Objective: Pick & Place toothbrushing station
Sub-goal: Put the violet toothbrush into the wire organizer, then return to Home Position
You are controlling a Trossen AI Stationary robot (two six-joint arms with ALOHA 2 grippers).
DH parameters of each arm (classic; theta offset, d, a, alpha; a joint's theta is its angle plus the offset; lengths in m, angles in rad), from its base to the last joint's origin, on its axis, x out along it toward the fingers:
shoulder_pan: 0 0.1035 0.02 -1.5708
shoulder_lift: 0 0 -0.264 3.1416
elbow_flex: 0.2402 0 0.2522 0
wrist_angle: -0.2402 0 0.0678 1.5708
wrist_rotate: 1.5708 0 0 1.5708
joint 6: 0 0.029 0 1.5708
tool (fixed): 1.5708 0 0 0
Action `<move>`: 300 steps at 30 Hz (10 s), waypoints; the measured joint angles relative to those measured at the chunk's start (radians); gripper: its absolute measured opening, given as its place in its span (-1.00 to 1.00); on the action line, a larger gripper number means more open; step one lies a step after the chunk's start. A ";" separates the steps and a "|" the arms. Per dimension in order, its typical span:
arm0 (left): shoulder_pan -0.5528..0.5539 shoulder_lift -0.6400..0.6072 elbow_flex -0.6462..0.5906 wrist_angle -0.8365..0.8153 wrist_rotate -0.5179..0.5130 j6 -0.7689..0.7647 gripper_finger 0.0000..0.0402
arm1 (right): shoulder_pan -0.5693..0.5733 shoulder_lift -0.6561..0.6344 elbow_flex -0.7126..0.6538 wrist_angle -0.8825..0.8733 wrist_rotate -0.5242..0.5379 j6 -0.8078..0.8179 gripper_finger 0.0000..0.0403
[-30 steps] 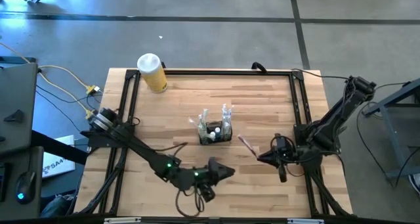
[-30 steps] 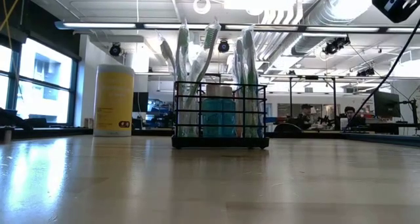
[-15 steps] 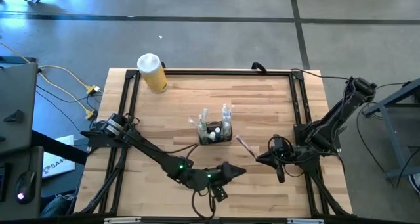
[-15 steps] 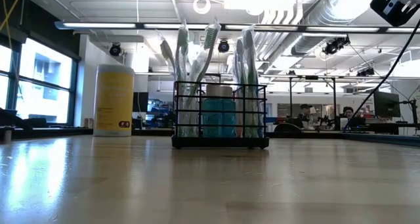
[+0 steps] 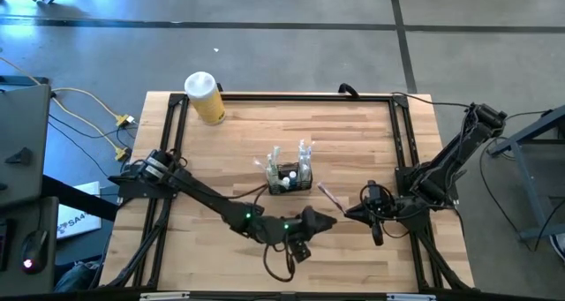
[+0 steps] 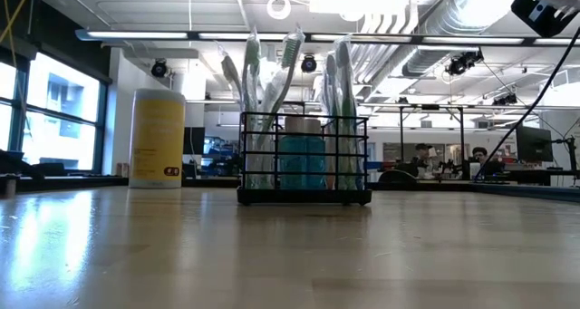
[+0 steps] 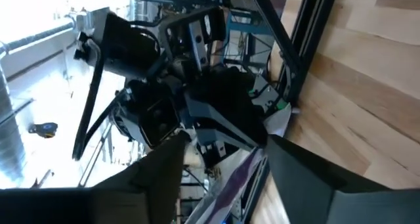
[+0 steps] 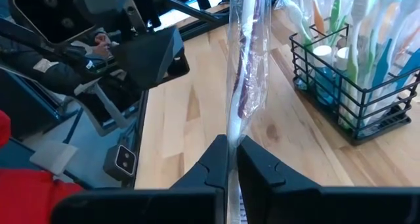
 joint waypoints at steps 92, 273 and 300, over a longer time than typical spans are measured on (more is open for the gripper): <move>0.162 0.079 0.033 -0.054 0.009 0.178 0.07 | 0.000 0.000 0.000 -0.023 -0.030 -0.008 -0.94; 0.059 -0.333 0.032 -1.307 0.054 -1.974 0.18 | -0.697 0.279 0.051 0.171 -0.461 -0.549 -0.94; -0.061 -0.437 0.032 -1.678 -0.136 -2.180 0.18 | -0.612 -0.076 0.052 -0.029 -0.487 -0.661 -0.13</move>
